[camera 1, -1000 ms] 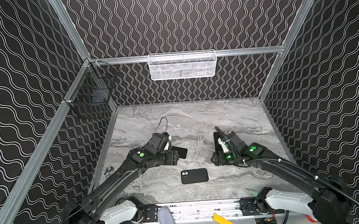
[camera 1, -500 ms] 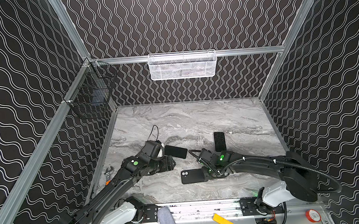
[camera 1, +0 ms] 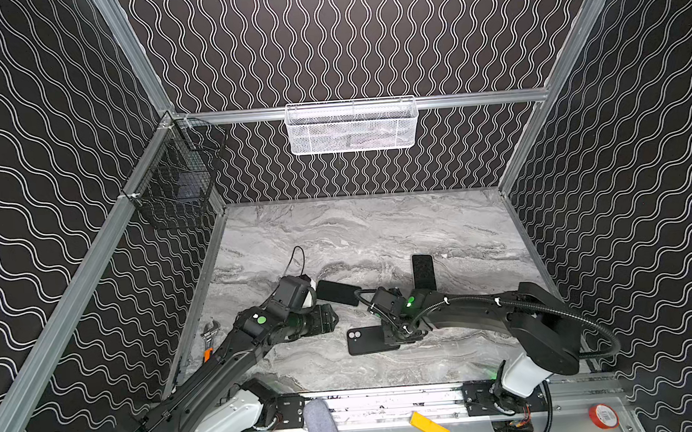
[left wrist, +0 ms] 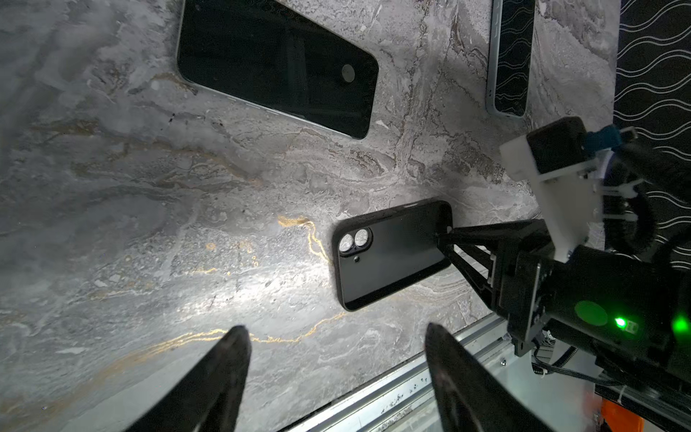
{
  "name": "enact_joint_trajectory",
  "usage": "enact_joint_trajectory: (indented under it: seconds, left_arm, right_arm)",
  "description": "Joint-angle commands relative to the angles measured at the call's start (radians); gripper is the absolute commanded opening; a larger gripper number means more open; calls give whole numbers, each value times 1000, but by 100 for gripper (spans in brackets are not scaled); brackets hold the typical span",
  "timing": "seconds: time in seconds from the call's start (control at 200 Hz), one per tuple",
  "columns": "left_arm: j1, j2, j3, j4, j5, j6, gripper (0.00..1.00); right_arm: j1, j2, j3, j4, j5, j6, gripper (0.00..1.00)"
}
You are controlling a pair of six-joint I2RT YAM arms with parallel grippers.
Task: Put the phone into the phone case
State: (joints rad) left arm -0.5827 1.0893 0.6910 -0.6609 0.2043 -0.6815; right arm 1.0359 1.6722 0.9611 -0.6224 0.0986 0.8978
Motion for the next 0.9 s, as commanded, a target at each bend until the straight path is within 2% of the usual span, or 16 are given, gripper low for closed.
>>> enact_joint_trajectory:
  seconds: [0.0,0.23,0.611,0.891]
  left_arm:
    - [1,-11,-20,63,24,-35,78]
    - [2,-29,-26,68,11,-43,78]
    - [2,-25,18,44,-38,-24,78]
    - [3,-17,30,51,-49,-30,78]
  right_arm:
    - [-1,22,19,-16,24,36,27]
    - [-18,40,23,-15,38,51,26]
    - [-97,21,30,-4,51,39,7]
    - [-129,21,30,29,39,14,5]
